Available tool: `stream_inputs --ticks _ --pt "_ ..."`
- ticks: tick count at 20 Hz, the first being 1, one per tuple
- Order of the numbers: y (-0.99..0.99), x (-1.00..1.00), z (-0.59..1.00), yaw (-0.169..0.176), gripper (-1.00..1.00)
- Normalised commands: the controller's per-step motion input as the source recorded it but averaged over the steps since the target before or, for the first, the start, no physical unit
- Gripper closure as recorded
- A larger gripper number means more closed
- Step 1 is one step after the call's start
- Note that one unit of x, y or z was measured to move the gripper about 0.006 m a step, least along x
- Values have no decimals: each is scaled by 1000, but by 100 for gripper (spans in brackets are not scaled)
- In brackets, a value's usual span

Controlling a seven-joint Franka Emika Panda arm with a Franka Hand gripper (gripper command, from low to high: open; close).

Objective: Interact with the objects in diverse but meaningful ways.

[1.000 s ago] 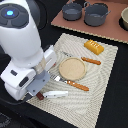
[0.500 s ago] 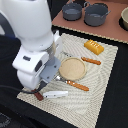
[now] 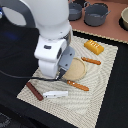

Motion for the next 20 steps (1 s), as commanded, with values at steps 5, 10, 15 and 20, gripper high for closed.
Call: stream_inputs --ticks 5,10,15,20 --pt "445 725 0 15 -100" --pt "502 629 81 -3 -100" --pt "610 385 409 -82 -100" --pt "515 251 337 -86 -100"
